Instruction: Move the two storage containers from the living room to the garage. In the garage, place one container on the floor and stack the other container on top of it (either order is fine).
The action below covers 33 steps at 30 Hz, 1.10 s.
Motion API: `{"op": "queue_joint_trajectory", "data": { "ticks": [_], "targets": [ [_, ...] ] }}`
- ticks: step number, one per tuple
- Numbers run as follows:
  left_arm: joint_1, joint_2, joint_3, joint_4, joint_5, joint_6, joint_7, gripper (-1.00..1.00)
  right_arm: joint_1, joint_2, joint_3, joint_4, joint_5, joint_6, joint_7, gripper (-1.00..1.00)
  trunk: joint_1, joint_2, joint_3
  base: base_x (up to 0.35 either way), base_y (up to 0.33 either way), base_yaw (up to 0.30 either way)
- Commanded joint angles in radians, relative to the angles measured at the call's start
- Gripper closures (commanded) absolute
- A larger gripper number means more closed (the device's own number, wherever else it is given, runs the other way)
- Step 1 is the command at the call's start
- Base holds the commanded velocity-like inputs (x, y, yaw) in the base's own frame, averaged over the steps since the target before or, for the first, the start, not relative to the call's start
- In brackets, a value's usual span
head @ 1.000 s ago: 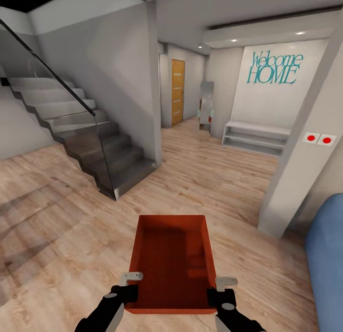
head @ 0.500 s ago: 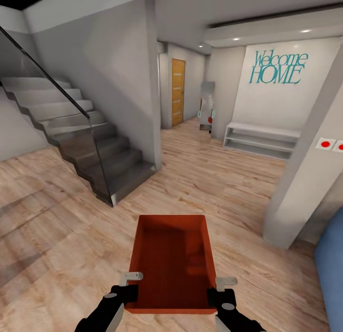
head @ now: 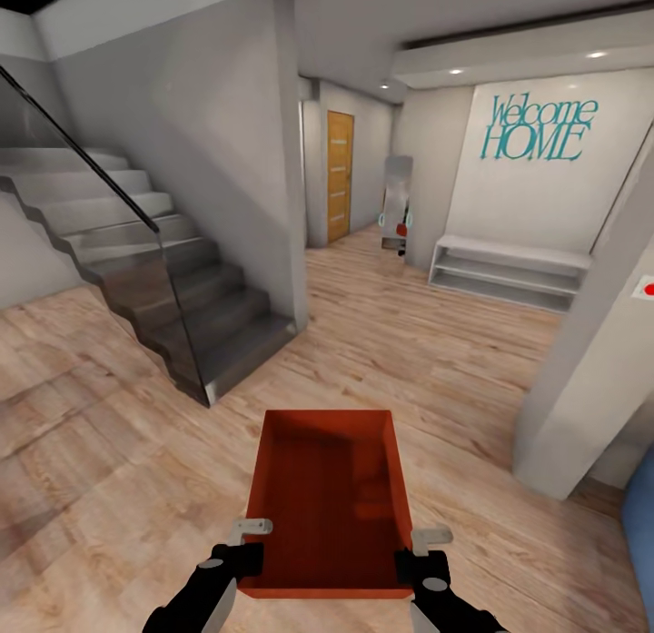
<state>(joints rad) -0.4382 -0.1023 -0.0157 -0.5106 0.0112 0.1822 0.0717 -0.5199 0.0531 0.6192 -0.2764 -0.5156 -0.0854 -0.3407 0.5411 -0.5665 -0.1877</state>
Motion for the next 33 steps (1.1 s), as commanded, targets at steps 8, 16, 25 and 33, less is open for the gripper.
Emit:
{"op": "queue_joint_trajectory", "data": {
  "ticks": [8, 16, 25, 33],
  "targets": [
    [0.000, 0.001, -0.004, -0.005, -0.013, 0.007, 0.011, 1.00, -0.001, -0.002, -0.007, 0.025, -0.023, -0.008, -0.021, 1.00, 0.001, -0.001, -0.002, 0.323, 0.000, 0.000],
    [0.000, 0.001, -0.004, -0.005, -0.014, 0.007, 0.011, 1.00, -0.002, -0.002, -0.007, 0.025, -0.023, -0.008, -0.021, 1.00, 0.001, -0.001, -0.002, 0.323, 0.000, 0.000],
    [0.000, 0.001, -0.004, -0.004, -0.014, -0.009, 0.011, 1.00, -0.001, -0.002, -0.007, 0.025, -0.023, -0.008, -0.021, 1.00, 0.001, -0.001, -0.002, 0.323, 0.000, 0.000],
    [0.000, 0.001, -0.004, -0.002, -0.014, -0.033, 0.011, 1.00, -0.001, -0.002, -0.008, 0.025, -0.023, -0.008, -0.021, 1.00, 0.001, -0.001, -0.002, 0.323, 0.000, -0.001]
  ]
}}
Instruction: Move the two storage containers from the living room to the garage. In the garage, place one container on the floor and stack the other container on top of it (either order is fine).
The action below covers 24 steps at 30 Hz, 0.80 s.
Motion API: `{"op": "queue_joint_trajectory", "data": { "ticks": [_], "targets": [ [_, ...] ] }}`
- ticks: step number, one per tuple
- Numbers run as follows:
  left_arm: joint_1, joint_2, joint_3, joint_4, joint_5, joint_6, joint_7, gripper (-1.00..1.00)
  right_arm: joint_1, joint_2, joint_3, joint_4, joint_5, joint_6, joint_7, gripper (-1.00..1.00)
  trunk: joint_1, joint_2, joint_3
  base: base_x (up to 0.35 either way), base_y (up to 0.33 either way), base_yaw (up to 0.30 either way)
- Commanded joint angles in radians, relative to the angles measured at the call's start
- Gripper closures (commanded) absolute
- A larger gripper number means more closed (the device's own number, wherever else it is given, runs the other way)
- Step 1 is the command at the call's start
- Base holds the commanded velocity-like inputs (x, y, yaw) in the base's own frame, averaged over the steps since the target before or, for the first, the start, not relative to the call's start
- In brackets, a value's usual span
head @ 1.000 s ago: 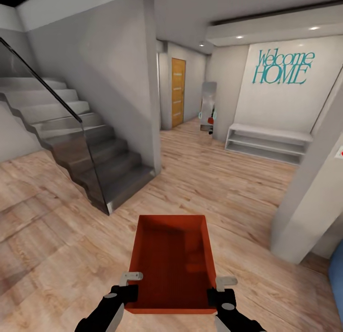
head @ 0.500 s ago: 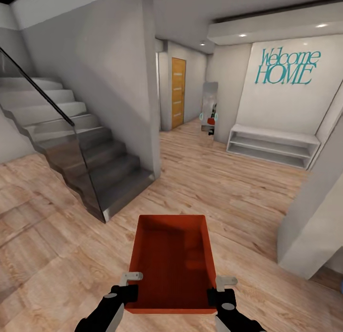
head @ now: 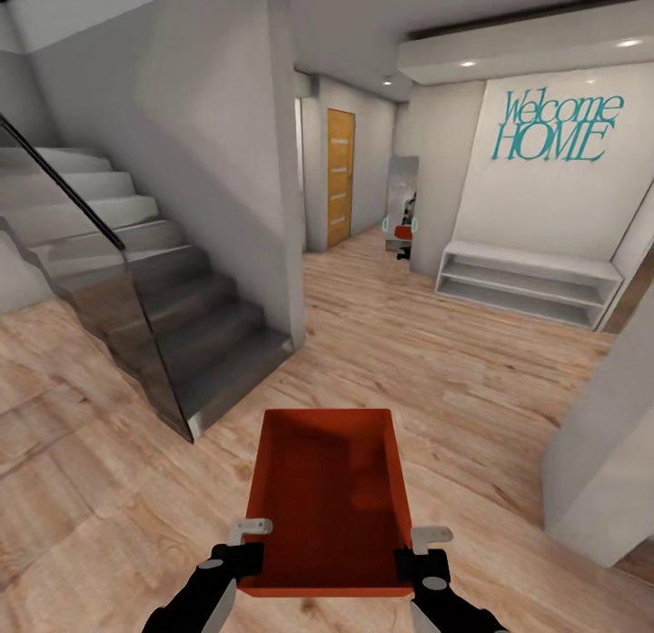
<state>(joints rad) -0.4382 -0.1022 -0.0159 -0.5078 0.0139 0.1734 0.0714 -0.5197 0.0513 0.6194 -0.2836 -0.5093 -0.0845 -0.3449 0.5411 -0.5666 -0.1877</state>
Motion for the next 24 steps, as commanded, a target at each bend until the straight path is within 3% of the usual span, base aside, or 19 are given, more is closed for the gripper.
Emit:
{"op": "queue_joint_trajectory", "data": {
  "ticks": [1, 11, 18, 24],
  "targets": [
    [0.000, 0.001, -0.004, -0.005, -0.017, -0.024, 0.011, 1.00, -0.002, -0.001, -0.008, 0.032, -0.029, -0.009, -0.017, 1.00, 0.001, -0.001, -0.002, 0.323, 0.000, -0.048],
    [0.000, 0.001, -0.004, -0.005, -0.017, -0.023, 0.010, 1.00, -0.002, -0.001, -0.009, 0.032, -0.029, -0.009, -0.017, 1.00, 0.001, -0.001, -0.002, 0.323, 0.000, -0.208],
    [0.000, 0.001, -0.004, -0.005, -0.017, -0.023, 0.010, 1.00, -0.002, -0.002, -0.009, 0.032, -0.030, -0.009, -0.017, 1.00, 0.001, -0.001, -0.002, 0.323, 0.000, -0.057],
    [0.000, 0.001, -0.004, -0.005, -0.017, -0.022, 0.009, 1.00, -0.002, -0.001, -0.009, 0.032, -0.029, -0.009, -0.018, 1.00, 0.001, -0.001, -0.002, 0.323, 0.000, -0.192]
  ]
}}
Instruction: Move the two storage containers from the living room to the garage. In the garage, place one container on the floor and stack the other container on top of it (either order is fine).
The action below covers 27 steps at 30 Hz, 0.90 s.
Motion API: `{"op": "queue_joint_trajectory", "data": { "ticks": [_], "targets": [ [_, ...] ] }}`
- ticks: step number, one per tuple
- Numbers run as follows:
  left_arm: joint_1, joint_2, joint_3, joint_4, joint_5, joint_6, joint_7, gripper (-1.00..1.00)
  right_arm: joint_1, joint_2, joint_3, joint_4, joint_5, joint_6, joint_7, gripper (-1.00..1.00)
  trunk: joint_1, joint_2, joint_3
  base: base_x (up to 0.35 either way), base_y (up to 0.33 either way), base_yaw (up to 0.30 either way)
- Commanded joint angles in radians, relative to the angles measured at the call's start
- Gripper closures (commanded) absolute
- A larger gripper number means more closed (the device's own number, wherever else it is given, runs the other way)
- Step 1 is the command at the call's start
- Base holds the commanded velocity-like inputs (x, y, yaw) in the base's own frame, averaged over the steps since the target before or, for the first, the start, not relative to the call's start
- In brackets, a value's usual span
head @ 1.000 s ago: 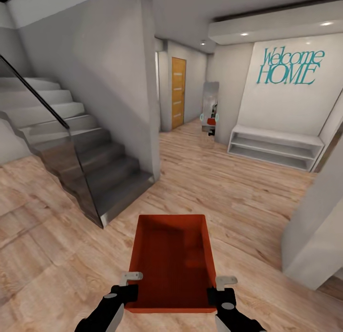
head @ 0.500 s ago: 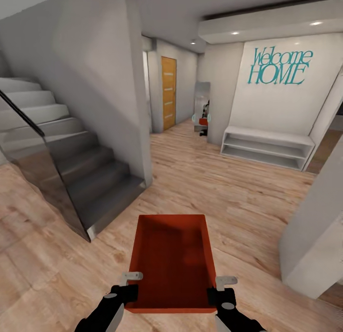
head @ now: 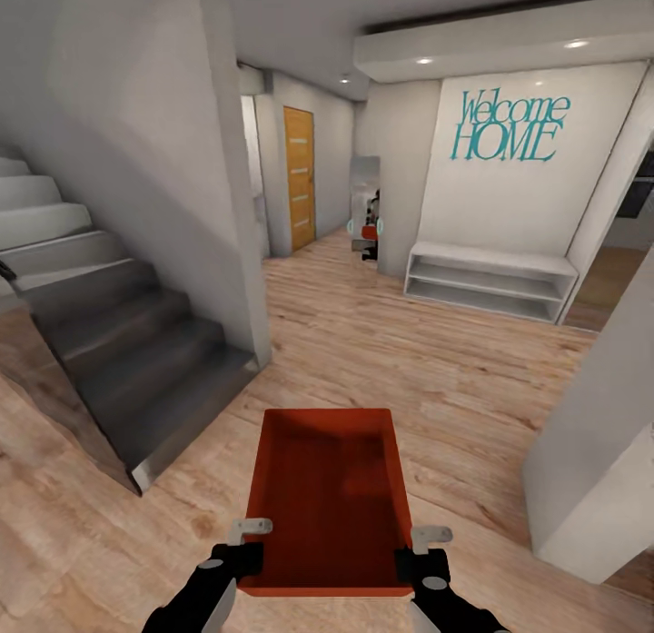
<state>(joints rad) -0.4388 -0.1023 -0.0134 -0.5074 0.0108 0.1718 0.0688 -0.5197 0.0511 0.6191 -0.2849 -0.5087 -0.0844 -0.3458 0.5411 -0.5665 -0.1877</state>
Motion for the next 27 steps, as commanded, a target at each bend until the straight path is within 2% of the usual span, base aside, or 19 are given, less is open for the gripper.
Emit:
{"op": "queue_joint_trajectory", "data": {
  "ticks": [1, 20, 27],
  "targets": [
    [0.000, 0.001, -0.007, -0.005, -0.014, -0.020, 0.011, 1.00, -0.002, -0.001, -0.009, 0.033, -0.030, -0.009, -0.017, 1.00, 0.001, -0.001, -0.002, 0.323, 0.000, -0.234],
    [0.000, 0.001, -0.007, -0.003, -0.013, -0.020, 0.011, 1.00, -0.002, -0.001, -0.009, 0.033, -0.030, -0.009, -0.016, 1.00, 0.001, -0.001, -0.002, 0.323, 0.000, -0.241],
    [0.000, 0.001, -0.007, -0.003, -0.014, -0.021, 0.011, 1.00, -0.002, -0.001, -0.009, 0.033, -0.031, -0.009, -0.016, 1.00, 0.001, -0.001, -0.002, 0.323, 0.000, -0.047]
  ]
}}
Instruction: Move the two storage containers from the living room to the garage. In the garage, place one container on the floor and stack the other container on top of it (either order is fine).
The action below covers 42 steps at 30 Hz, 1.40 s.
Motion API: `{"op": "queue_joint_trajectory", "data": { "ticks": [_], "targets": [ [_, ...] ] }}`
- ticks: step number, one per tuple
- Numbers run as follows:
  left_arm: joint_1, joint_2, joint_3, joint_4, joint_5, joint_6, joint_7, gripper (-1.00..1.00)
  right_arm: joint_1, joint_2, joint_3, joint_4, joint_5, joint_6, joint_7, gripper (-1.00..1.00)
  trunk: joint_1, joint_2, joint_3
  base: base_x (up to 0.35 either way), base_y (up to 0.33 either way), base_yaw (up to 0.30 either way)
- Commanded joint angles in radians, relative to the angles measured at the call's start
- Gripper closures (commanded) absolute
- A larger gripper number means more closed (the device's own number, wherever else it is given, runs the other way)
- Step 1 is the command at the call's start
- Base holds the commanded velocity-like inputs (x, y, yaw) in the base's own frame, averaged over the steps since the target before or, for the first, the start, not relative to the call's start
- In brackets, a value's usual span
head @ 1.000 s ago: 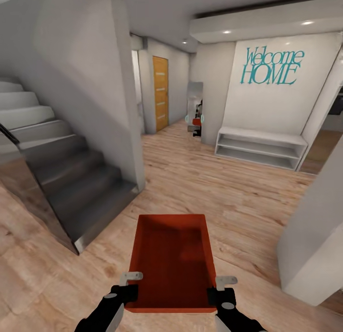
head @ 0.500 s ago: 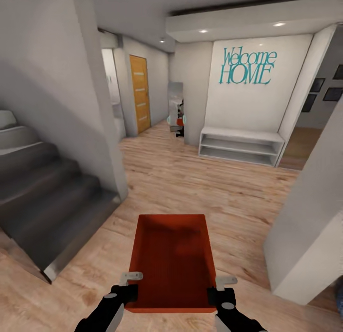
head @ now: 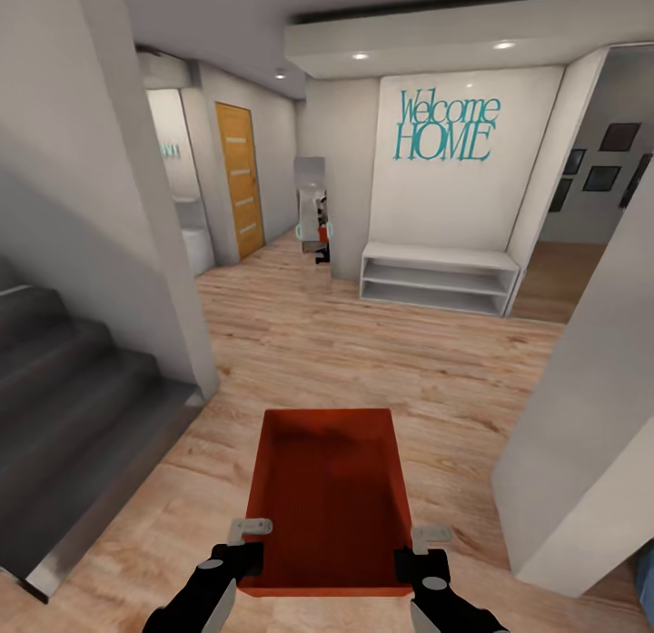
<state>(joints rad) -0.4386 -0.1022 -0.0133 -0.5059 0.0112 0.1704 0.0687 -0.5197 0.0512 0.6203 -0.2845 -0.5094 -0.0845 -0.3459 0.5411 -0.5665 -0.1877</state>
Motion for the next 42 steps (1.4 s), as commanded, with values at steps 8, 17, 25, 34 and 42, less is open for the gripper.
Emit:
{"op": "queue_joint_trajectory", "data": {
  "ticks": [8, 17, 25, 34, 42],
  "targets": [
    [0.000, 0.001, -0.007, -0.005, -0.014, -0.020, 0.011, 1.00, -0.002, -0.001, -0.010, 0.033, -0.029, -0.009, -0.016, 1.00, 0.001, -0.001, -0.002, 0.323, 0.000, -0.001],
    [0.000, 0.001, -0.007, -0.004, -0.013, -0.020, 0.011, 1.00, -0.002, -0.001, -0.010, 0.033, -0.029, -0.009, -0.017, 1.00, 0.001, -0.001, -0.002, 0.323, 0.000, -0.013],
    [0.000, 0.001, -0.007, -0.004, -0.013, -0.019, 0.011, 1.00, -0.002, 0.001, -0.010, 0.033, -0.029, -0.009, -0.016, 1.00, 0.001, -0.001, -0.002, 0.323, 0.000, -0.190],
    [0.000, 0.002, -0.007, -0.003, -0.013, -0.018, 0.011, 1.00, -0.002, 0.001, -0.010, 0.033, -0.029, -0.008, -0.016, 1.00, 0.001, -0.001, -0.002, 0.323, 0.000, -0.048],
    [0.000, 0.003, -0.007, -0.003, -0.013, -0.019, 0.011, 1.00, -0.001, 0.001, -0.010, 0.033, -0.029, -0.009, -0.016, 1.00, 0.001, -0.001, -0.002, 0.323, 0.000, 0.000]
  ]
}}
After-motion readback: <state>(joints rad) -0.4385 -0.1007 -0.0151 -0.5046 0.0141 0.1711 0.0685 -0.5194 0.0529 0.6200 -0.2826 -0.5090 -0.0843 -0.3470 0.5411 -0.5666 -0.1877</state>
